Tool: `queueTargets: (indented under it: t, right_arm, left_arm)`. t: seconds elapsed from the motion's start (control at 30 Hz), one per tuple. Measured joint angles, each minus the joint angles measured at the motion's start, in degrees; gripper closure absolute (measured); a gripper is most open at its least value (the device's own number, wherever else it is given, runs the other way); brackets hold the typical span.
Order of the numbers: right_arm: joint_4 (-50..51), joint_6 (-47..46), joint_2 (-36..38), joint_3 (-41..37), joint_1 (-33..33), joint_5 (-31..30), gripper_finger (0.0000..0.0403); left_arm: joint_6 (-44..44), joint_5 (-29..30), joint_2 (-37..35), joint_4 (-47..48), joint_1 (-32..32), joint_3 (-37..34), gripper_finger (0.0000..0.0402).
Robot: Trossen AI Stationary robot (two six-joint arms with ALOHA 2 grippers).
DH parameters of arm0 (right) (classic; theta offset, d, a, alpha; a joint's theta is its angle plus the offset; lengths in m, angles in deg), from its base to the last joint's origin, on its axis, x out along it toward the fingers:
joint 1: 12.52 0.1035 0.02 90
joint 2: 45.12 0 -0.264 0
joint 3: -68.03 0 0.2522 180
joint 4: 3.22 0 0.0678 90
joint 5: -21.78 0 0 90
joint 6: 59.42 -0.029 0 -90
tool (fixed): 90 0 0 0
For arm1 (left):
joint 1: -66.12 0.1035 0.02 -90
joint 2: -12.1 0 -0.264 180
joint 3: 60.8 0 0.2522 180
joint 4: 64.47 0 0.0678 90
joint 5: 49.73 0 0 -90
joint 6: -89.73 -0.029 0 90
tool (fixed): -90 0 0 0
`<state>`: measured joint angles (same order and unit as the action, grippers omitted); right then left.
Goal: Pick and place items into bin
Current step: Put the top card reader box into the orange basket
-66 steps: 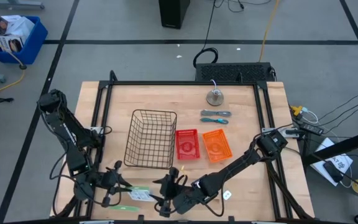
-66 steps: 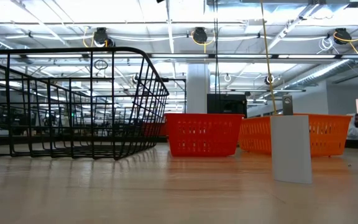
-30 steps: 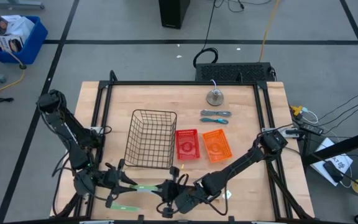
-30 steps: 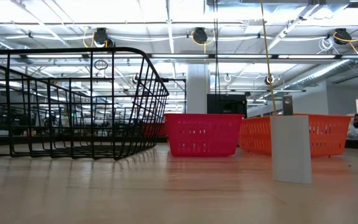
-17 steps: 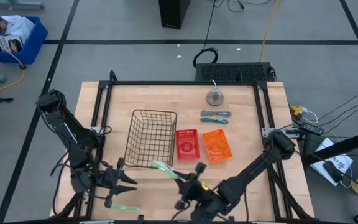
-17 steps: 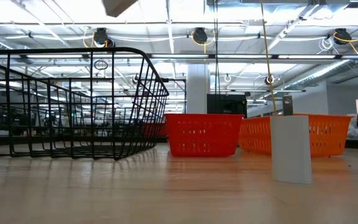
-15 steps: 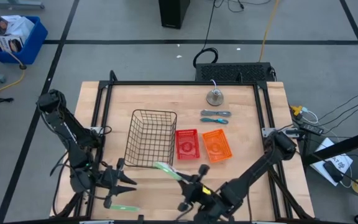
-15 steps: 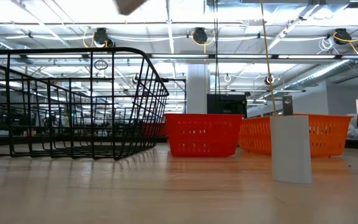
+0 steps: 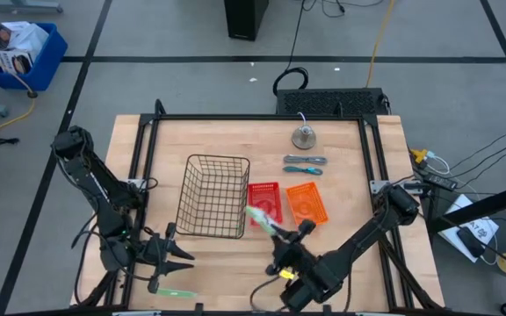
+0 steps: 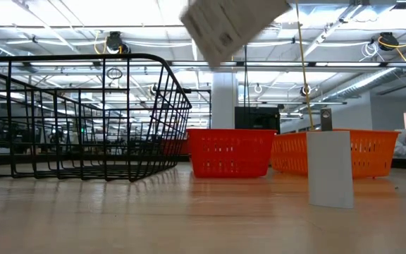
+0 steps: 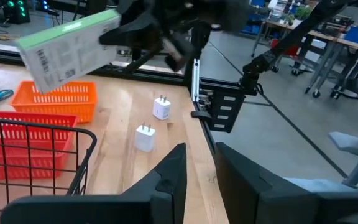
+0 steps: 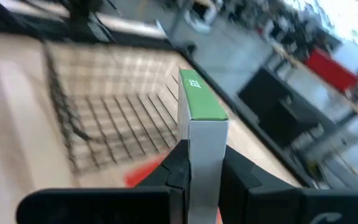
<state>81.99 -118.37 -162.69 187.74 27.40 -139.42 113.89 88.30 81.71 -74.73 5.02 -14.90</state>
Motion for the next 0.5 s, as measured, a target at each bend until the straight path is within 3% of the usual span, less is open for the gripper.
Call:
queueTargets:
  t: [0.17, 0.4, 0.5]
  right_arm:
    - [19.0, -17.9, 0.0, -0.2, -1.6, 10.5, 0.0366]
    - [18.4, -13.8, 2.4, -8.3, -5.5, 20.5, 0.0366]
    - [18.5, -13.4, 2.9, -12.3, -6.4, 21.1, 0.0366]
  left_arm:
    - [0.0, 0.0, 0.0, 0.0, 0.0, 0.0, 0.0314]
    - [0.1, 0.0, 0.0, 0.1, 0.0, 0.0, 0.0314]
    - [0.1, 0.0, 0.0, 0.0, 0.0, 0.0, 0.0314]
